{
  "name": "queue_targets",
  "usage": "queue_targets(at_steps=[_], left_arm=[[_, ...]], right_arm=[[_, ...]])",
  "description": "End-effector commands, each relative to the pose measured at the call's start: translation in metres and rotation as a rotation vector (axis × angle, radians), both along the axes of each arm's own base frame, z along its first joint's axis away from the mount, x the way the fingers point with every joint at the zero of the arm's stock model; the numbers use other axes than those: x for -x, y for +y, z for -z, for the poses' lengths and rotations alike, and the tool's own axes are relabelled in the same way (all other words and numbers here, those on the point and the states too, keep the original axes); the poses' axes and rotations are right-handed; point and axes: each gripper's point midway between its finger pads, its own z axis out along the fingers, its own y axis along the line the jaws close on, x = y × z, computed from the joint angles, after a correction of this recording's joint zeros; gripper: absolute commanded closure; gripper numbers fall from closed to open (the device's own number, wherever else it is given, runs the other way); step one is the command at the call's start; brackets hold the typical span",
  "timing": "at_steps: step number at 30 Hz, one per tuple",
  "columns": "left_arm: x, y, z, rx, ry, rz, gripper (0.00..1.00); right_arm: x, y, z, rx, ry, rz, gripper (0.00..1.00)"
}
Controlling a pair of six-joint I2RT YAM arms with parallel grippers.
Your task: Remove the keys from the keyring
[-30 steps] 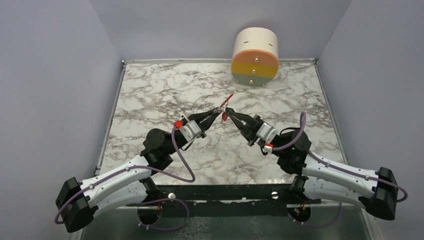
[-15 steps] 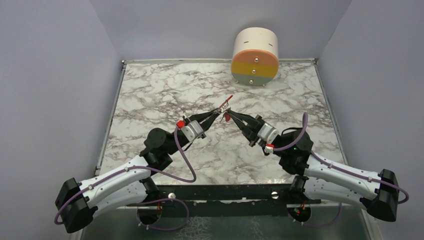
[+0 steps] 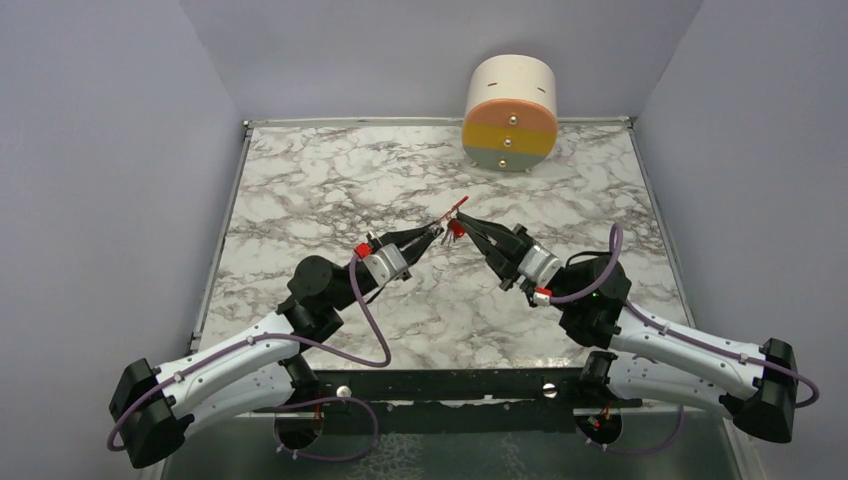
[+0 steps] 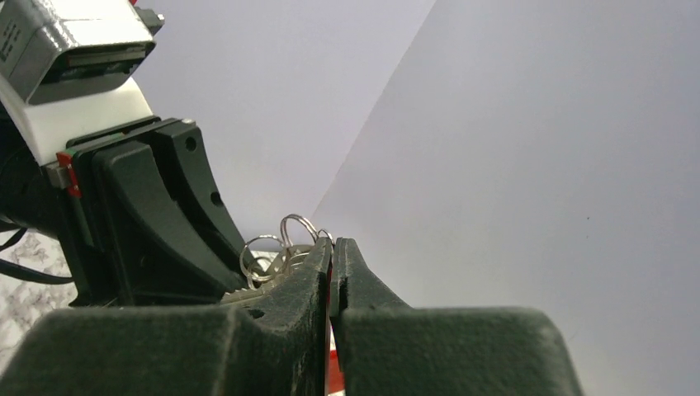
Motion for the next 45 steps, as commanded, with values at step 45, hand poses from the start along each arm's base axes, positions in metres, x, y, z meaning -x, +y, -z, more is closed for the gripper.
queue_targets(at_steps=[45], left_arm=[[0.009,0.019,-0.030,0.019,-0.113,-0.042,1.00]], right_arm=[[0.001,-0.027,-0.033,-0.047,-0.006,0.070,0.98]])
